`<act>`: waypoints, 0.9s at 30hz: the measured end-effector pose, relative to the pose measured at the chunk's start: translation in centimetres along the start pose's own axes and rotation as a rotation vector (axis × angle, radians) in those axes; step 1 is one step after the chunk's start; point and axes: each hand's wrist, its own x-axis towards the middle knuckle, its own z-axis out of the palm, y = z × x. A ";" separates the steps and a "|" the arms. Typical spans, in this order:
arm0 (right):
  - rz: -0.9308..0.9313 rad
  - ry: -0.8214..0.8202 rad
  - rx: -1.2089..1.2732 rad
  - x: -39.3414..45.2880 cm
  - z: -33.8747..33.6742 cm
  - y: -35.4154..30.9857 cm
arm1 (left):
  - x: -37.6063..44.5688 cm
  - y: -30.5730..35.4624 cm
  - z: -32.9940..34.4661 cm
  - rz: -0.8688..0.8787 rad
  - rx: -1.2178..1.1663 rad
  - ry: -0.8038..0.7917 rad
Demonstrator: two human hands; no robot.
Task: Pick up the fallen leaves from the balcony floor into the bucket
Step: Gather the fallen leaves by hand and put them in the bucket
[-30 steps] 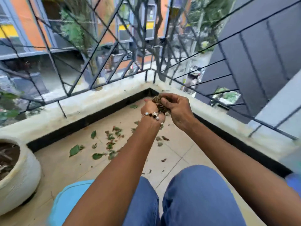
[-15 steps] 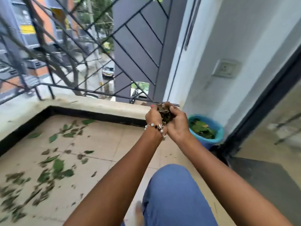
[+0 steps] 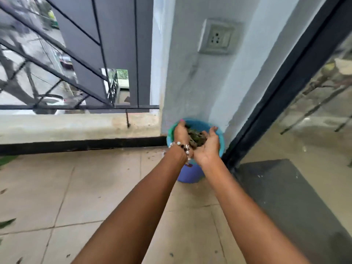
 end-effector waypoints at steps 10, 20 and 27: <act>0.130 0.275 -0.211 3.7 0.9 -5.9 | 1.9 2.6 2.6 -0.126 0.210 0.222; 0.282 0.257 -0.393 -10.2 12.5 -15.9 | -14.1 14.9 10.8 -0.177 0.404 0.359; 0.363 0.026 -0.608 -21.9 26.2 -19.2 | -30.3 25.7 13.0 -0.071 0.387 0.512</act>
